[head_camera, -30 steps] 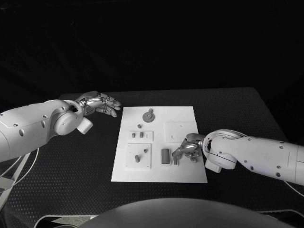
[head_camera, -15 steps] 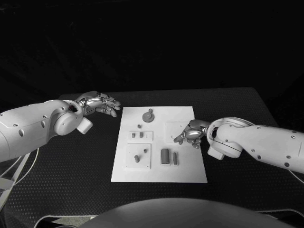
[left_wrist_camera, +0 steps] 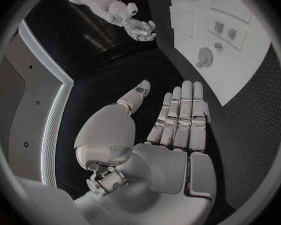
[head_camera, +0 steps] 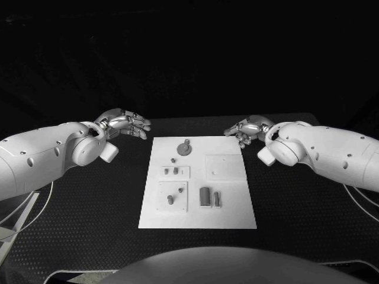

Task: Assemble the parts on the task board

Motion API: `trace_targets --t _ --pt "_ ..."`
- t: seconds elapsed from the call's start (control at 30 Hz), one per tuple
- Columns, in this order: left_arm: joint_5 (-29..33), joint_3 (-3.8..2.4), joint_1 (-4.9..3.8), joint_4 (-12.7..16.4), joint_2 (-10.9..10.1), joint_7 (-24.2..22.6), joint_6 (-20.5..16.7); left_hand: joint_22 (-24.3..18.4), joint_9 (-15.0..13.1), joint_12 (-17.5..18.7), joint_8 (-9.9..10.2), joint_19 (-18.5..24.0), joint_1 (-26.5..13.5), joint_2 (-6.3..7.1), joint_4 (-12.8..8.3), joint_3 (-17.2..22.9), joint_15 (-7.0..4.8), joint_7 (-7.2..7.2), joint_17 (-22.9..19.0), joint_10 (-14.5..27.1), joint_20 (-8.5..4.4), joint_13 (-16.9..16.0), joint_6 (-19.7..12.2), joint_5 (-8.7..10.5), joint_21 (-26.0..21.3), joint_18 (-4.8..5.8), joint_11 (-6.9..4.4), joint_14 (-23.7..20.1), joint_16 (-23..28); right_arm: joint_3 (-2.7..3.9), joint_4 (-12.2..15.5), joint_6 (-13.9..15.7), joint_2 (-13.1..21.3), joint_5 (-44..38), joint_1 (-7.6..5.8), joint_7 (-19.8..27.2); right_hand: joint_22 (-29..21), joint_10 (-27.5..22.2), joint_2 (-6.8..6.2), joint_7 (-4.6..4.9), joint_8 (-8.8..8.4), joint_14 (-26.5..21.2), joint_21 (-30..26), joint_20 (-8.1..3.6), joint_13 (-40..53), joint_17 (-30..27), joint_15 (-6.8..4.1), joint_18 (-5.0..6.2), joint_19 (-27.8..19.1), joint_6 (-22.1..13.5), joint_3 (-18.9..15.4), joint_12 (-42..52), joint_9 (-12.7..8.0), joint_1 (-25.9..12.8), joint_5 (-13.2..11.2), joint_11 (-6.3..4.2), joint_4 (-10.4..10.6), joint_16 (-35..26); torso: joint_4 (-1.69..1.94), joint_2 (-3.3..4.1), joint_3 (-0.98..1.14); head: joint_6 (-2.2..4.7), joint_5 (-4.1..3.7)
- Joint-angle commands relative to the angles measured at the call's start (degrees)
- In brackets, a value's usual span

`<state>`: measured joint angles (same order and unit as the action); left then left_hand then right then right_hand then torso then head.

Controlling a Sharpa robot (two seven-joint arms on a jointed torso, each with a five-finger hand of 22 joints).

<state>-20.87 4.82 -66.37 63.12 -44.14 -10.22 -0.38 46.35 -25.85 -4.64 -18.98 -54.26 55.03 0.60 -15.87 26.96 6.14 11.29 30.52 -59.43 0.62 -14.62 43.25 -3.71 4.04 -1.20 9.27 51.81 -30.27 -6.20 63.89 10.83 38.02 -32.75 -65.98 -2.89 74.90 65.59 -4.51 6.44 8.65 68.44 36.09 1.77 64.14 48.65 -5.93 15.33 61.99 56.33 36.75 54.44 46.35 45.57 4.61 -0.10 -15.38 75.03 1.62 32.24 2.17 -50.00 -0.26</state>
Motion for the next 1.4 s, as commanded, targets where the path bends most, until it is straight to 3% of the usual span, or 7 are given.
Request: trace_targets --t 0.03,0.27,0.67,1.03,1.07,1.27,1.4 --pt "5.49 -0.07 -0.44 -1.13 1.01 -3.35 -6.02 -0.13 0.31 0.44 0.54 0.43 0.54 0.16 -0.15 0.25 0.36 0.72 0.00 0.48 0.12 0.20 -0.90 0.16 0.14 -0.83 0.38 -0.05 0.73 1.24 -6.47 -3.41 -2.69 11.71 -0.12 12.88 -0.26 -1.44 1.18 0.10 -0.43 -1.87 -1.40 0.82 -2.05 -0.56 0.14 -1.34 -1.87 -0.73 0.10 -2.33 0.17 0.67 -0.09 0.46 -0.92 -1.75 -0.35 -1.63 0.01 0.11 0.06" --pt "10.90 -0.10 -1.91 -5.55 4.09 -5.12 -6.78 -1.39 0.94 1.01 2.12 5.00 0.58 0.22 -0.01 0.45 2.40 -1.17 -1.08 6.18 1.97 2.35 -4.22 0.20 -0.42 -0.51 1.82 -4.50 5.04 4.98 -17.94 -4.99 -8.15 12.52 1.10 17.92 -0.62 -6.12 2.86 2.19 -2.05 -8.63 -5.46 3.08 -10.73 -2.24 2.27 -2.59 -8.90 -4.50 0.37 -10.97 -0.18 4.23 -0.10 2.39 -0.90 -6.95 -0.54 -3.57 -0.01 4.76 0.40" --pt "11.63 -0.07 -2.67 -7.45 5.69 -6.55 -2.91 -4.88 0.83 1.10 2.95 15.42 -3.26 1.69 -0.47 -3.88 4.67 -3.50 -4.23 13.64 4.73 6.51 -7.28 1.02 -0.53 1.15 -0.15 -15.22 12.58 7.45 -19.97 -10.40 -11.09 17.67 3.44 21.33 -7.19 -17.71 3.29 3.97 -4.36 -33.27 -26.28 9.75 -42.93 -22.59 17.62 -10.43 -38.02 -14.73 -4.72 -43.80 -6.46 0.90 -0.18 9.50 -0.64 -48.09 -1.56 -5.84 -0.12 10.48 2.24" --pt "11.62 -0.08 -1.48 -8.86 7.18 -7.75 -2.19 -6.53 0.75 0.91 4.43 19.48 -6.16 1.21 -0.46 -9.00 5.18 -6.16 -5.09 19.03 5.85 8.89 -12.41 0.90 -0.20 1.20 -1.47 -20.01 14.91 7.49 -19.30 -10.23 -10.54 17.69 4.16 21.82 -6.78 -15.80 3.26 3.99 -3.64 -33.47 -28.72 10.13 -49.41 -25.87 17.41 -10.55 -38.97 -15.76 -8.06 -47.36 -8.97 -0.43 -0.08 9.57 0.04 -51.67 -1.86 -6.67 0.26 15.60 3.46" --pt "10.85 -0.05 -1.84 -8.58 6.81 -5.82 -3.54 -46.35 25.85 4.64 18.98 54.26 -55.03 -0.60 15.87 -26.96 -6.14 -11.29 -30.52 59.43 -0.62 14.62 -43.25 3.71 -4.04 1.20 -9.27 -51.81 30.27 7.47 -19.41 -8.67 -10.66 16.79 4.01 20.19 -27.29 -65.59 4.51 -6.44 -8.65 -68.44 -36.09 -1.77 -64.14 -48.65 5.93 -15.33 -61.99 -56.33 -36.75 -54.44 -46.35 -45.57 -4.61 0.10 15.38 -75.03 -1.69 -6.33 0.03 14.14 3.09" --pt "11.53 -0.38 -1.29 -6.17 6.31 -6.76 -6.28 -46.35 25.85 4.64 18.98 54.26 -55.03 -0.60 15.87 -26.96 -6.14 -11.29 -30.52 59.43 -0.62 14.62 -43.25 3.71 -4.04 1.20 -9.27 -51.81 30.27 7.39 -16.66 -6.14 -9.62 17.75 4.12 20.95 -74.90 -65.59 4.51 -6.44 -8.65 -68.44 -36.09 -1.77 -64.14 -48.65 5.93 -15.33 -61.99 -56.33 -36.75 -54.44 -46.35 -45.57 -4.61 0.10 15.38 -75.03 -1.67 -4.96 -0.54 14.52 2.35" --pt "12.54 -0.86 -0.48 -2.59 5.56 -8.15 -10.35 -46.35 25.85 4.64 18.98 54.26 -55.03 -0.60 15.87 -26.96 -6.14 -11.29 -30.52 59.43 -0.62 14.62 -43.25 3.71 -4.04 1.20 -9.27 -51.81 30.27 7.28 -12.60 -2.39 -8.07 19.18 4.28 22.06 -74.90 -65.59 4.51 -6.44 -8.65 -68.44 -36.09 -1.77 -64.14 -48.65 5.93 -15.33 -61.99 -56.33 -36.75 -54.44 -46.35 -45.57 -4.61 0.10 15.38 -75.03 -1.65 -3.02 -1.35 15.07 1.31"
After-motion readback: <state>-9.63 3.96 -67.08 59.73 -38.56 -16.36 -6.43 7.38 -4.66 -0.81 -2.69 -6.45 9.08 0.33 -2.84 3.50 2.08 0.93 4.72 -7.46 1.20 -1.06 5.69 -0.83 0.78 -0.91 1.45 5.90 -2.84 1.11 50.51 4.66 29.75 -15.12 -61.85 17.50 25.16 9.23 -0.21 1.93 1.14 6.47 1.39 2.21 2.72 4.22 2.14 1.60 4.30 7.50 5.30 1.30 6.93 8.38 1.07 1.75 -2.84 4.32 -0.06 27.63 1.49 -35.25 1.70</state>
